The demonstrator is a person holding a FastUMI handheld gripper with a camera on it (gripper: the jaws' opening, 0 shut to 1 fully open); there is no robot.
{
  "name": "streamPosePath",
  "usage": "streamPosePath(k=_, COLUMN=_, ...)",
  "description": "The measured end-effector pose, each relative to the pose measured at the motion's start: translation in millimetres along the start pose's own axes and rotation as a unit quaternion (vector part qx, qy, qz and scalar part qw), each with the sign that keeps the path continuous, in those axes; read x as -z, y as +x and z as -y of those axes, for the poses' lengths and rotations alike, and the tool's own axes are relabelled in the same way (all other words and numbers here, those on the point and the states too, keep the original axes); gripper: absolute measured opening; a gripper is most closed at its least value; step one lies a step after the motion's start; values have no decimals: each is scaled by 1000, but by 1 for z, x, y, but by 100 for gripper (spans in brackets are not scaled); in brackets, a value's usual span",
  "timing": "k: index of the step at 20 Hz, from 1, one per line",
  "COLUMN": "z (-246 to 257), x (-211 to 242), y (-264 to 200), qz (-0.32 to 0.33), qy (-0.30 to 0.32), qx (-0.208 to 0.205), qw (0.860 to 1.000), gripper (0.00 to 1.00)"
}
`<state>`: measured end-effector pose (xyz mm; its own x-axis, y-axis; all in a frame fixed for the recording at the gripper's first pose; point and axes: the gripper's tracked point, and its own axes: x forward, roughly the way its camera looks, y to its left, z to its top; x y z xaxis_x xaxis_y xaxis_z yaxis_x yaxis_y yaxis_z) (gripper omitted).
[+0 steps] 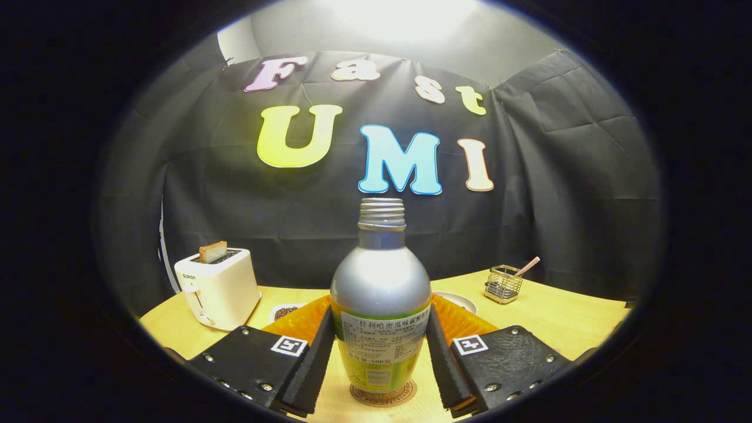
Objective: Take the bottle from table, then pour the juice into the cup, finally place the bottle on the coaster
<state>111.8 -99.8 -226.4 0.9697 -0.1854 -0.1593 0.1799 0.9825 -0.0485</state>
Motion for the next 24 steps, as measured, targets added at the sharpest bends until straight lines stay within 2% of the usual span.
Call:
streamPosePath(k=8, z=0, x=37, y=11, qz=-4, qy=-14, qx=-2, qw=1000, gripper=76)
streamPosePath(k=13, z=-10, x=60, y=19, qz=-12, qy=7, qx=-26, qw=1000, gripper=76)
streamPosePath(k=20, z=-2, x=90, y=28, qz=-23, qy=-19, qx=-21, qw=999, gripper=76)
streamPosePath(k=24, z=-1, x=88, y=31, qz=-19, qy=-14, qx=-16, qw=1000, gripper=76)
